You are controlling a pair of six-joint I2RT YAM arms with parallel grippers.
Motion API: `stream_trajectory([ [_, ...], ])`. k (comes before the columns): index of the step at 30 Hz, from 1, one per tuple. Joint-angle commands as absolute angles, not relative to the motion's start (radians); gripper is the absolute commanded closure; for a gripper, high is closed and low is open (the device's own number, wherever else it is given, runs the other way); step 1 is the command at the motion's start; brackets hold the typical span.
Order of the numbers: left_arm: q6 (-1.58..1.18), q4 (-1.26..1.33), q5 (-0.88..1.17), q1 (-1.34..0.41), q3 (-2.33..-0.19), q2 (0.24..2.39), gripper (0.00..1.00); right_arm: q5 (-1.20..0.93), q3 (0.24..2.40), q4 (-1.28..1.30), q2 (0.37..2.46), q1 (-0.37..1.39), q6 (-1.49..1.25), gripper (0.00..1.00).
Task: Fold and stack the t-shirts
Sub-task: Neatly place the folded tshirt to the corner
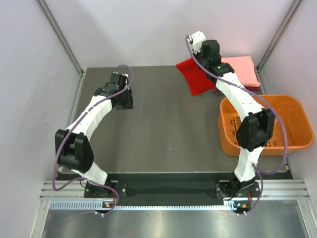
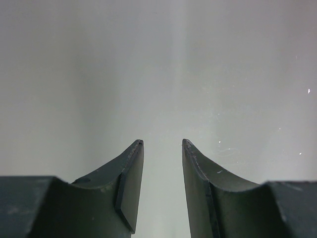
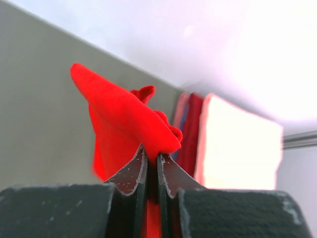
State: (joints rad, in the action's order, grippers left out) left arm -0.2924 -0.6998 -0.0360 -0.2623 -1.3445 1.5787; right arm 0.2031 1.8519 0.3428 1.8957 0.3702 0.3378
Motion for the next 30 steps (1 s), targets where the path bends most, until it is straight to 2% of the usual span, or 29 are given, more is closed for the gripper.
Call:
stream_trajectory([
  [1, -0.287, -0.655, -0.04, -0.259, -1.342, 1.528, 0.58, 0.258, 1.959, 0.29, 1.824, 0.359, 0.412, 1.0],
  [11, -0.288, -0.652, -0.04, -0.264, -1.335, 1.514, 0.58, 0.247, 2.069, 0.391, 1.776, 0.261, 0.411, 1.0],
  [30, -0.288, -0.65, -0.034, -0.267, -1.328, 1.526, 0.58, 0.135, 2.103, 0.483, 1.766, 0.075, 0.422, 1.0],
])
